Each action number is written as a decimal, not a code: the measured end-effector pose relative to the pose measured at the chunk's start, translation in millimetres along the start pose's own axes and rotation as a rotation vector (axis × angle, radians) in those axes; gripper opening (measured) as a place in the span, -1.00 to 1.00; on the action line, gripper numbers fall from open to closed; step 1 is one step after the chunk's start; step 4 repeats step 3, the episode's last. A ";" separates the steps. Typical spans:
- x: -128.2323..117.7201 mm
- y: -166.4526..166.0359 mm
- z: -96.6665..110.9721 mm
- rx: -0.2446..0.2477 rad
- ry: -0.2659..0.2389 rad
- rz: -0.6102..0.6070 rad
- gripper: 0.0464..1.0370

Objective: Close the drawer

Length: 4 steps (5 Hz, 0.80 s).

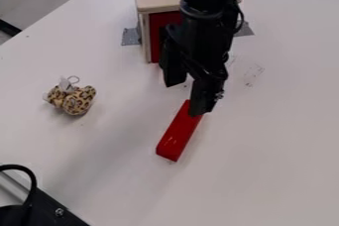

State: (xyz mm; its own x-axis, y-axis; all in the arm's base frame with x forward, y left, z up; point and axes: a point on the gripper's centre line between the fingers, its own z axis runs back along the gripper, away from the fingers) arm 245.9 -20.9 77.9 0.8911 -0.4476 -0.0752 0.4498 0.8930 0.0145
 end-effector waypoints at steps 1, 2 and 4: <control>-8.2 2.0 4.9 0.015 -0.007 -0.001 0.92; -15.5 1.9 8.0 0.030 -0.010 -0.008 0.92; -15.7 1.4 8.1 0.030 -0.010 -0.009 0.92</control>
